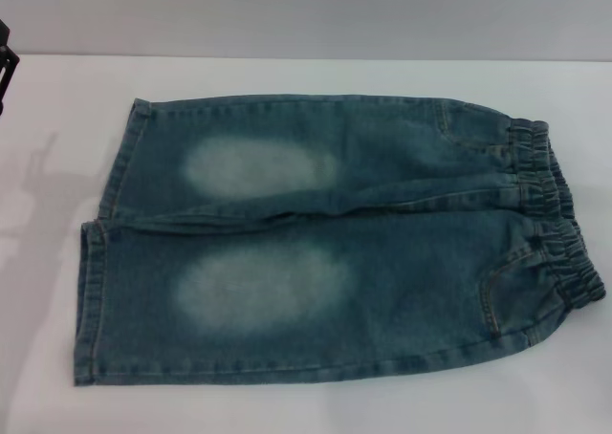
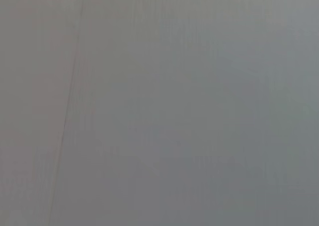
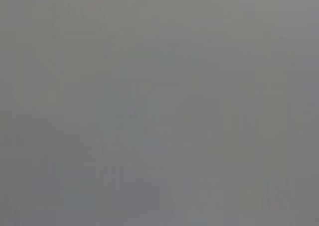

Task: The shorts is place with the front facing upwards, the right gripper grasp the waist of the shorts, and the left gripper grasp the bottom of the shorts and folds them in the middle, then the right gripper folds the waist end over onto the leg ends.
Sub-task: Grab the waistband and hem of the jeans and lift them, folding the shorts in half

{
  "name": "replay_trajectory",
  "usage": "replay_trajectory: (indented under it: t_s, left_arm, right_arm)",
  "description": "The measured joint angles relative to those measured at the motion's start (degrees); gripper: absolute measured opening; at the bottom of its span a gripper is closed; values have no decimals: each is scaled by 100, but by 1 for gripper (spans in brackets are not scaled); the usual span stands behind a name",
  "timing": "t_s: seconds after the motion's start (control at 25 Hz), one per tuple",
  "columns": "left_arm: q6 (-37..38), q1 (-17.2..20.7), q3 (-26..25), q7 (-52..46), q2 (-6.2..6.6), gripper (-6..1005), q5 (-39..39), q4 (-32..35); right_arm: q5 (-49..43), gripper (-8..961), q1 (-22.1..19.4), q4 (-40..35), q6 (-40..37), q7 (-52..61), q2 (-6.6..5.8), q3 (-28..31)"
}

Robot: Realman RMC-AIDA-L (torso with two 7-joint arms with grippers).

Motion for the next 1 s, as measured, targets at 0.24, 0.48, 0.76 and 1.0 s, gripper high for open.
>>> replay_trajectory:
  t_s: [0.24,0.48,0.76,1.0]
  left_arm:
    - [8,1,11,-3,-4,852,0,-14]
    - [26,8,88,-88,6,848,102,11]
    - [-192,105,437,-1754,82,844,520,670]
    - [-888,368,1314,-4467,402,843,1098,2173]
  right_arm:
    - [0,603,42,-4,60,0,-7,0]
    - [0,604,50,-4,62,0,-10,0]
    - [0,604,53,-5,79,0,-10,0]
    - [0,604,14,-22,127,-1,-9,0]
